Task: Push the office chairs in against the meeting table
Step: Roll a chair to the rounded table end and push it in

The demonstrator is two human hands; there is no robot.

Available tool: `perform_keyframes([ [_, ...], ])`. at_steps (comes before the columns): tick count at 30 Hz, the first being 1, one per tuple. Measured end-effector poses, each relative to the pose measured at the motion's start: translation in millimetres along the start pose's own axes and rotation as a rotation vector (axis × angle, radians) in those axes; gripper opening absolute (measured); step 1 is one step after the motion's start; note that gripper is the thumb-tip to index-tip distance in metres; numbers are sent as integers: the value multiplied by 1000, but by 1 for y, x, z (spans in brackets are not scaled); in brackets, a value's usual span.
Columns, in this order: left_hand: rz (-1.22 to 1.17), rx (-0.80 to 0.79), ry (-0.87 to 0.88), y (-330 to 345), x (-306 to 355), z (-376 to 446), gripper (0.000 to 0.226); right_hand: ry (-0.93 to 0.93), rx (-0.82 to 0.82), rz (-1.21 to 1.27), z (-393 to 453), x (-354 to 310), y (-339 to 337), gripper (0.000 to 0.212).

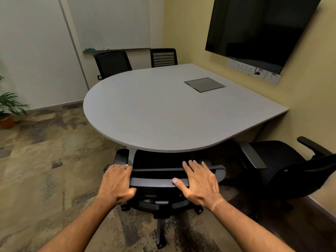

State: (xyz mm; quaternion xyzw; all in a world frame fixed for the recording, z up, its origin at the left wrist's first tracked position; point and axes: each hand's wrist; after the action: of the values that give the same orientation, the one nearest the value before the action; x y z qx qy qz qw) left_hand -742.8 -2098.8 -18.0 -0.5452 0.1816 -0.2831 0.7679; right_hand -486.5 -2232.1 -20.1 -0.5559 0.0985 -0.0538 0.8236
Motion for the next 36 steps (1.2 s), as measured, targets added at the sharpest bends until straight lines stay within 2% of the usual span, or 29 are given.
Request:
perform_keyframes([
  [3,-17,33,-44,-6,-4,-14,48,-37,-23,38,-4,-10,1,104],
  [8,56,-16,-35,-7,-16,-32,107,-84,-49,70,-6,-24,4,109],
  [11,-11,-4,32,-10,-25,-39,121,-103,-49,79,-8,-30,6,110],
  [16,-54,-27,75,-16,-33,-41,128,-101,-3,83,-9,-41,6,107],
  [20,-172,21,-63,-14,-39,-36,118,-78,40,65,-9,-50,8,102],
  [27,-56,-8,-60,-8,-68,-17,112,-31,88,45,3,-78,15,100],
  [36,-107,-64,-55,-3,-100,5,118,3,105,-25,36,-103,24,99],
])
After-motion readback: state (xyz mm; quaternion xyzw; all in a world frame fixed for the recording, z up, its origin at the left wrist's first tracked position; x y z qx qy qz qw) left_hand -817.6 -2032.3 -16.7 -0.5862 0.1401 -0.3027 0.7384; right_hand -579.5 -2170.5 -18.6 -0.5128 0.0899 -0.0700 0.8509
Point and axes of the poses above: each hand's wrist, its own z-axis towards the middle knuckle, its own y-axis out of the palm, x = y × z, and after that the axes turned 15 degrees about x, right-handed
